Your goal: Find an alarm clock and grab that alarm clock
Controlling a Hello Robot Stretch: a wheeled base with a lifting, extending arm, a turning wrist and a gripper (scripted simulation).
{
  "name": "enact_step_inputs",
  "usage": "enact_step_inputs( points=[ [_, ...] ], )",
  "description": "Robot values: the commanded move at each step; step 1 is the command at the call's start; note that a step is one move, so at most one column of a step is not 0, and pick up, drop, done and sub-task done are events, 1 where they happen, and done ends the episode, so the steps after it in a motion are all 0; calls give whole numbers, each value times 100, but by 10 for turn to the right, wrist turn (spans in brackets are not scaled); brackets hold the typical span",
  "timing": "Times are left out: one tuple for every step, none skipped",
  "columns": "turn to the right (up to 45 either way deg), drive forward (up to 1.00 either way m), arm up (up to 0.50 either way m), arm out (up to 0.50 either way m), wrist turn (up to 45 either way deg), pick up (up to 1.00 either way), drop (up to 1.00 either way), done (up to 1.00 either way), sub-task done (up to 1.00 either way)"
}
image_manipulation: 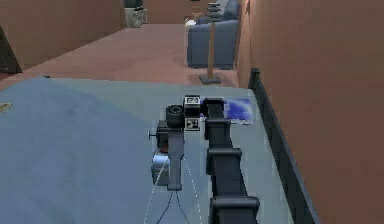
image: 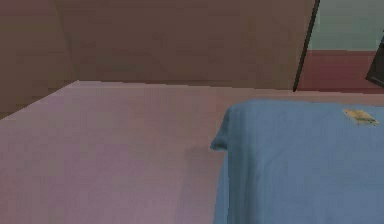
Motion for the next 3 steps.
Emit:
enact_step_inputs(
  points=[
    [0, 0, 0, 0, 450, 0, 0, 0, 0],
    [0, 0, 0, 0, 450, 0, 0, 0, 0],
    [0, 0, 0, 0, 450, 0, 0, 0, 0]
  ],
)
